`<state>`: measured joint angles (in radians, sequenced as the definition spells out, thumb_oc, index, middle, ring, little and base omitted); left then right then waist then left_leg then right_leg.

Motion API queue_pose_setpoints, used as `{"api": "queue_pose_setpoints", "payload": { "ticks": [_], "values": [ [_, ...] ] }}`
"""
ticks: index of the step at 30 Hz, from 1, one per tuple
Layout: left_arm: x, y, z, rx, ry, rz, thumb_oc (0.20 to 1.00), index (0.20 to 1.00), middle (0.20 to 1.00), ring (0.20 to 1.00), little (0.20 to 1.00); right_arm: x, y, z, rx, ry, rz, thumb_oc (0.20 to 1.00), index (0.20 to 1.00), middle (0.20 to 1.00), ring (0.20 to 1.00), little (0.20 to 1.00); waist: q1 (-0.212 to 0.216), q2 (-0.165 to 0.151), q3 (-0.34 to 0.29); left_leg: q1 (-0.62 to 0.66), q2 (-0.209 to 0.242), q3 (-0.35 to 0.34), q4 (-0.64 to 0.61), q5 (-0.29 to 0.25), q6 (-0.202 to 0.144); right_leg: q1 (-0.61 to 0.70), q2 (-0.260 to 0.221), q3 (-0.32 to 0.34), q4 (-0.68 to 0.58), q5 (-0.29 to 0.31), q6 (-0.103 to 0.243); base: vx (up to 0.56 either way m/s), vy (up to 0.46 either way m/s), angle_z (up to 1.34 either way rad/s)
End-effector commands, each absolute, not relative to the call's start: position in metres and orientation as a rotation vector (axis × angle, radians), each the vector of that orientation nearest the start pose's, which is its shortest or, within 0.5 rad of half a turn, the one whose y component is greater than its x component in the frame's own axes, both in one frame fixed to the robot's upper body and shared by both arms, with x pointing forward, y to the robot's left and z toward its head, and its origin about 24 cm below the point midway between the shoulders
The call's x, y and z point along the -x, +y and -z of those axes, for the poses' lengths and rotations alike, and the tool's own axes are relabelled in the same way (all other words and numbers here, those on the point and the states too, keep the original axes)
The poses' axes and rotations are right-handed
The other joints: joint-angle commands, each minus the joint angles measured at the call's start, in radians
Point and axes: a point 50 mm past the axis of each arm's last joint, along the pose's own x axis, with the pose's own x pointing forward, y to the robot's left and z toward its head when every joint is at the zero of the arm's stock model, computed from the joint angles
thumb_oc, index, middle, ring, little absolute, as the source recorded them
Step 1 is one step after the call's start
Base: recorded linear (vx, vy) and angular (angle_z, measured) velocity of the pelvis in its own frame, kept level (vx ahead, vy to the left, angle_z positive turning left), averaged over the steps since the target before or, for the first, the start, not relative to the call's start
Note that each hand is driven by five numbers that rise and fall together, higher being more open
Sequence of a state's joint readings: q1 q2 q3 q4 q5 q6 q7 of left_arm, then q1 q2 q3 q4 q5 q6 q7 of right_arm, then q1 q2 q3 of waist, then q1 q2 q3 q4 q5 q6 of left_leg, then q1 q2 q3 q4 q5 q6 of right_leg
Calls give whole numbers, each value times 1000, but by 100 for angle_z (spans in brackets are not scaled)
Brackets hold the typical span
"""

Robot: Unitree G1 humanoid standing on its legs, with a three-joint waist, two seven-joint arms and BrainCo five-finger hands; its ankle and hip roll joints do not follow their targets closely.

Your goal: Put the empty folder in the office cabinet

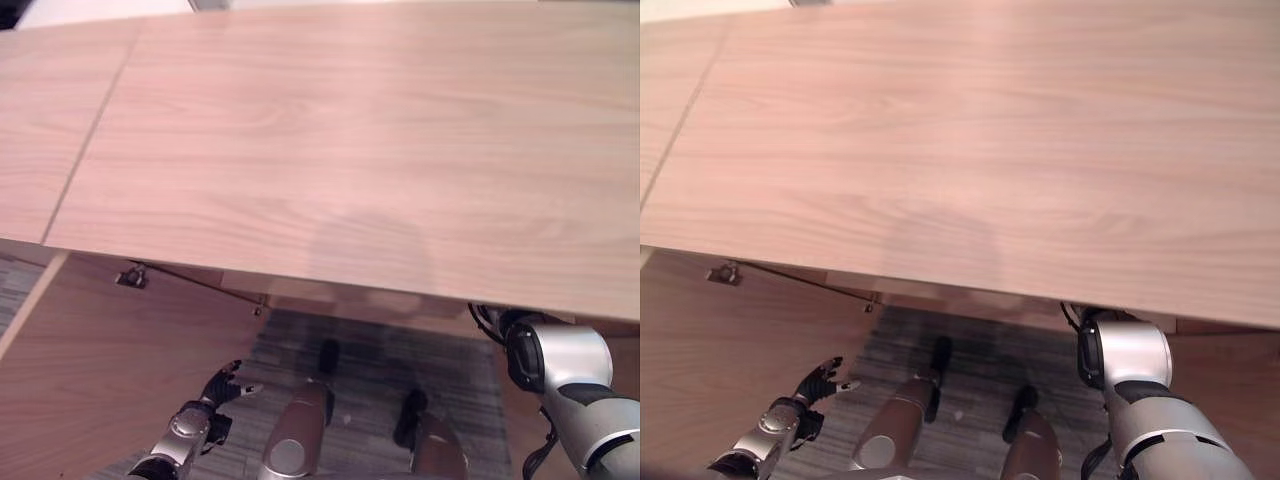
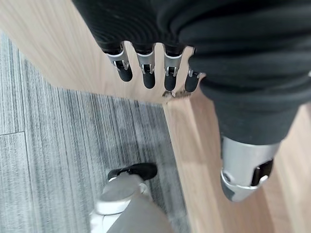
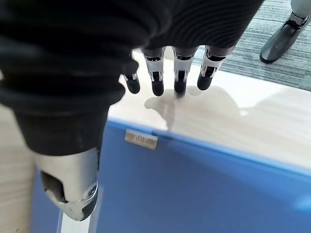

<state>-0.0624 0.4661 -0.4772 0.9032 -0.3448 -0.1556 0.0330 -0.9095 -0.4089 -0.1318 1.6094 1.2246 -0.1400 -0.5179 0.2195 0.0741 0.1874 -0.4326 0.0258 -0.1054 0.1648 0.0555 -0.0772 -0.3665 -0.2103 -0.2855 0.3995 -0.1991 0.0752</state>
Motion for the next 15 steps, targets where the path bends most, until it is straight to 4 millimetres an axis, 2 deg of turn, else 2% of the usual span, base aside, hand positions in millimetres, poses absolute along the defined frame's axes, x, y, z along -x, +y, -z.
{"api": "queue_pose_setpoints", "payload": {
  "ticks": [1,5,8,12,15],
  "values": [
    [-178,248,109,-322,772,44,1000,1000,1000,1000,1000,-313,-300,-7,-865,507,1166,1000,1000,1000,1000,1000,25,11,27,61,46,-57,-91,-19,-47,97,-14,-17,-69,52,81,56,-10,10],
    [-175,246,112,-312,789,46,1000,1000,1000,1000,1000,-308,-298,1,-866,526,1168,1000,1000,1000,1000,1000,31,12,11,97,53,-63,-134,-5,-52,130,-15,-33,-96,58,85,39,-3,13],
    [-172,247,115,-306,808,32,1000,1000,1000,1000,1000,-310,-297,0,-880,518,1160,1000,1000,1000,1000,1000,34,14,7,105,54,-66,-144,-2,-52,129,-16,-34,-95,59,88,0,0,0],
    [-170,249,118,-315,828,17,1000,1000,1000,1000,1000,-321,-296,-14,-918,473,1138,1000,1000,1000,1000,1000,35,15,4,99,55,-63,-153,6,-55,115,-19,-30,-90,60,88,0,0,0],
    [-170,250,119,-316,836,6,1000,1000,1000,1000,1000,-333,-299,-33,-940,411,1111,1000,1000,1000,1000,1000,34,16,3,95,55,-62,-163,13,-56,103,-18,-22,-86,59,88,-4,4,-1]
  ]
}}
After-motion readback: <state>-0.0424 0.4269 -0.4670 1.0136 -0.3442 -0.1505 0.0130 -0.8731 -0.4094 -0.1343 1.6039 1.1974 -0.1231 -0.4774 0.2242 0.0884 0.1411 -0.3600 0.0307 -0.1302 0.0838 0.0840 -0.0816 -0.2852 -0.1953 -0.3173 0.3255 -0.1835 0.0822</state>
